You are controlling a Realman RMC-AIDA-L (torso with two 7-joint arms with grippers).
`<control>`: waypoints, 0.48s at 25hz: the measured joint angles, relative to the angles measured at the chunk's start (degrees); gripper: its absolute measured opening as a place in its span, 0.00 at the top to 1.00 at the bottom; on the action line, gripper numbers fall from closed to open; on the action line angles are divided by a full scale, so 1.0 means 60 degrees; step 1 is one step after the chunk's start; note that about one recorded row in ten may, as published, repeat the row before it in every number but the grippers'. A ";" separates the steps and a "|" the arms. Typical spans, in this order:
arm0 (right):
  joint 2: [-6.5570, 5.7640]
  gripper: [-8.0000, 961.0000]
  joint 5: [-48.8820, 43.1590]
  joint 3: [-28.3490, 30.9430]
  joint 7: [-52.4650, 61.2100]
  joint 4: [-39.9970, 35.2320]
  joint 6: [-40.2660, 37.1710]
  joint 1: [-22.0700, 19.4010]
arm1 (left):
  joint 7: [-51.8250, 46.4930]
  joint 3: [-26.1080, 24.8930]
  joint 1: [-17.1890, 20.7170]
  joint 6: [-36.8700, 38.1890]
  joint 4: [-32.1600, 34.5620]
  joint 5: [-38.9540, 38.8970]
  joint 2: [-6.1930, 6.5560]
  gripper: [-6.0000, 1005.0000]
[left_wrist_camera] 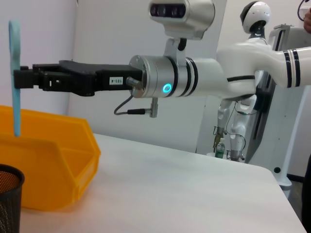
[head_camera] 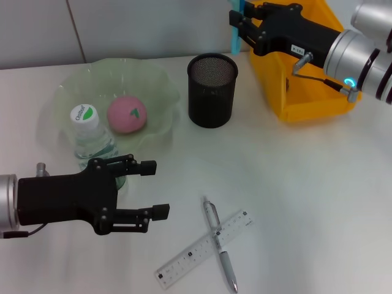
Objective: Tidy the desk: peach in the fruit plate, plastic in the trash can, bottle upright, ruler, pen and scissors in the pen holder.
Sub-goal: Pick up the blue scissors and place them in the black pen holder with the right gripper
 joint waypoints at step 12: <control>0.0043 0.75 0.2092 -0.0128 -0.2619 0.2137 -0.0666 0.0441 | -0.0015 -0.0012 -0.0007 -0.0012 0.0000 -0.0001 -0.0015 0.19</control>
